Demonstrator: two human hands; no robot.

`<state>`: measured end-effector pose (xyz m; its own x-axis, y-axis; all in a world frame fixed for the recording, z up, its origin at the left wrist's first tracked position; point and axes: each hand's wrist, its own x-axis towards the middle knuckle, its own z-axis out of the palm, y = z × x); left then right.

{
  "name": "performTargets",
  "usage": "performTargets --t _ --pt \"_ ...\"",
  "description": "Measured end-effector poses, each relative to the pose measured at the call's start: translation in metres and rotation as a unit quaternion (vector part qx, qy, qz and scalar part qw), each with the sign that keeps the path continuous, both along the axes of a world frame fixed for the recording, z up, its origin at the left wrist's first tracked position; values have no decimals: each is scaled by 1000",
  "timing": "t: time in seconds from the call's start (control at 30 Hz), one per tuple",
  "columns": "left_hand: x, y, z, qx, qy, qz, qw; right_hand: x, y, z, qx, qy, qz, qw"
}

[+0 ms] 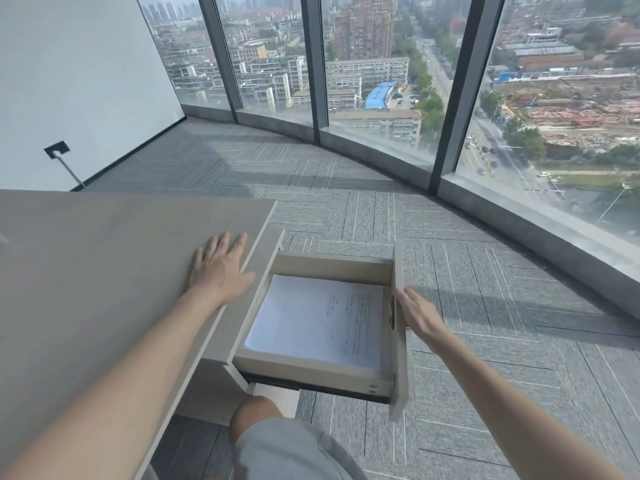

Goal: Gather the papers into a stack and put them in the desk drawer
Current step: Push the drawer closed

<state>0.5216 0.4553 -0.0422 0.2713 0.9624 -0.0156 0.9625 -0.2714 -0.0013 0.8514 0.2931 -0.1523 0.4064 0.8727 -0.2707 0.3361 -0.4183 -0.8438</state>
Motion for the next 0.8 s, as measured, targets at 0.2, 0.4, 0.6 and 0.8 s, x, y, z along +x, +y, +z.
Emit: performTargets --t 0.2,0.4,0.6,0.8 --pt "0 1 0 5 0 -2 1000 1 5 -10 10 179 12 984" --pt "-1 0 1 2 -6 -2 1000 -7 12 -24 -5 231 66 971" --pt "-1 -1 2 -1 -7 0 1000 -17 26 -27 -21 262 92 960" --pt "-2 1 0 1 -8 -1 1000 -38 40 -30 -25 300 98 948"
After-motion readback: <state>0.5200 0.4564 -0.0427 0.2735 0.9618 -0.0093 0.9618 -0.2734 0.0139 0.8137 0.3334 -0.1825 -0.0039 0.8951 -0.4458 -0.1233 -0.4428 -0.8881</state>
